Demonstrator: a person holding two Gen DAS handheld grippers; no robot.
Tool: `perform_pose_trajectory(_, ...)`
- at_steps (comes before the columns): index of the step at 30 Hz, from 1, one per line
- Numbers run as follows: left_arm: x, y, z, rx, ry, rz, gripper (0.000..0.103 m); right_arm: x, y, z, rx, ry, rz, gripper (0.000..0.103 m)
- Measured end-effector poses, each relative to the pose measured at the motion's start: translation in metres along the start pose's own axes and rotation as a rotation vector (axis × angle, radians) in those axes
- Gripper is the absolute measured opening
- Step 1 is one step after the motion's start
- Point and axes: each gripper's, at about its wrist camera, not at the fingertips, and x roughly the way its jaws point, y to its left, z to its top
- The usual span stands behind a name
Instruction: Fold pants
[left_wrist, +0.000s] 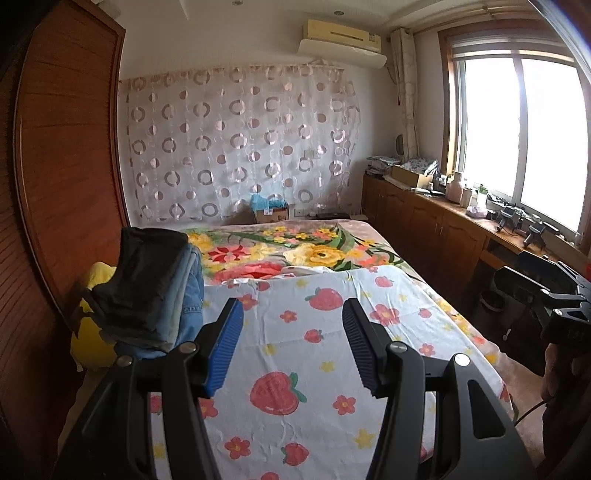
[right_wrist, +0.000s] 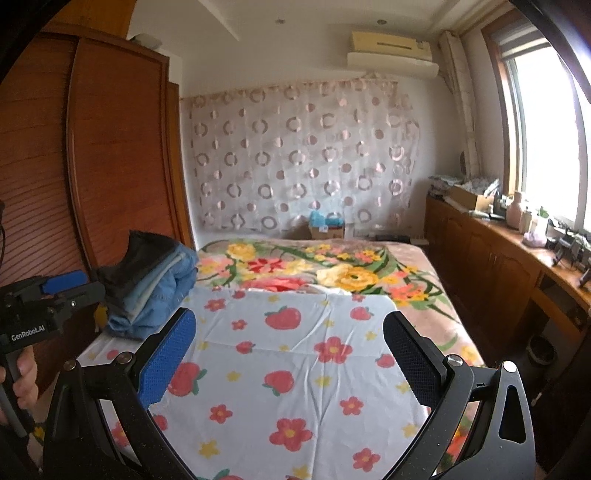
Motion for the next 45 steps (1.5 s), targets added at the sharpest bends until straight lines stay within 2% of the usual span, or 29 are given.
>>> perform_pose_trajectory(16, -0.028, 0.012, 0.004, -0.006, -0.063, 0.043, 0.056, -0.018, 0.012, 0.011, -0.015, -0.052, -0.012, 0.103)
perform_pose_trajectory(45, -0.028, 0.017, 0.003, -0.009, -0.059, 0.048, 0.056, -0.018, 0.012, 0.011, -0.013, -0.049, -0.013, 0.103)
